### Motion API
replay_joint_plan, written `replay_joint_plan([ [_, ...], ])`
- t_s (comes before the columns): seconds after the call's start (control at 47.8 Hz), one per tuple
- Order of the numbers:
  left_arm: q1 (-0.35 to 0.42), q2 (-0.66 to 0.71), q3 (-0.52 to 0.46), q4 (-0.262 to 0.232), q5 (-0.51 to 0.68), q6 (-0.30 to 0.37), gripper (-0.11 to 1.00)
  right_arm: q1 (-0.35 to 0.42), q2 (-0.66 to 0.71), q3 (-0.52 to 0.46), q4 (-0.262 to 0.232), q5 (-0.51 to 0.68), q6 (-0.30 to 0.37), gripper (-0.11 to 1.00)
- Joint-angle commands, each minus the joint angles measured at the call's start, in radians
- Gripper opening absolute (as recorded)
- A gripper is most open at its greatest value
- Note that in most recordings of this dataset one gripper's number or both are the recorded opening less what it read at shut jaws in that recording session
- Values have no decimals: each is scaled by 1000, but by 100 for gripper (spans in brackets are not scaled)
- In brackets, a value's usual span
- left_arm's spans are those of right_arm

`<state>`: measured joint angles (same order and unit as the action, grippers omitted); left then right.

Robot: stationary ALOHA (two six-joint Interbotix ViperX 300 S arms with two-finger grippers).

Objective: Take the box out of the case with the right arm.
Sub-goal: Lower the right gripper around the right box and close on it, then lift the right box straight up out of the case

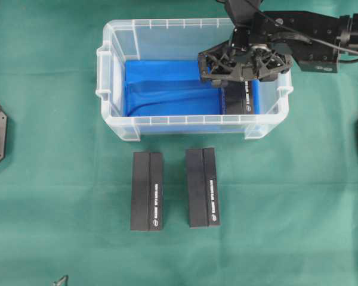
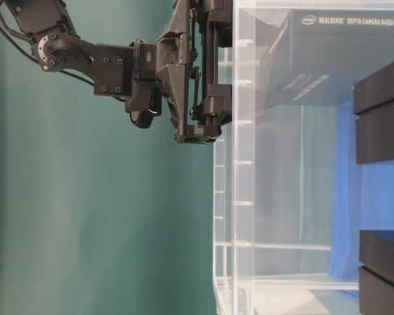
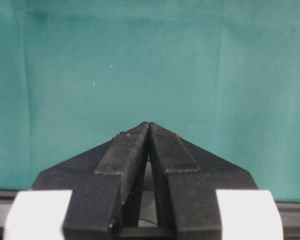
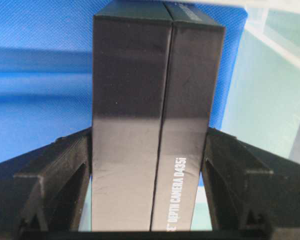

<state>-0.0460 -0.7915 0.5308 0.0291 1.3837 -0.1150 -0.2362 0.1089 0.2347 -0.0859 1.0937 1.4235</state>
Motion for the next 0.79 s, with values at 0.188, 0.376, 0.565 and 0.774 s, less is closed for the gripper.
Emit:
replay_joint_plan([
  [0.188,-2,3,-21,2,-5,2,2,6,-44,-75,-8,78,-2,65],
  [0.376,-2,3,-21,3,-5,2,2,6,-77,-141,-23,167,-2,64],
  [0.565,-2,3,-21,2,-6,2,2,8,-106,-221,-49,267,-3,65],
  [0.774,-2,3,-23,3,-5,2,2,15,-126,-324,-74,393,-6,65],
])
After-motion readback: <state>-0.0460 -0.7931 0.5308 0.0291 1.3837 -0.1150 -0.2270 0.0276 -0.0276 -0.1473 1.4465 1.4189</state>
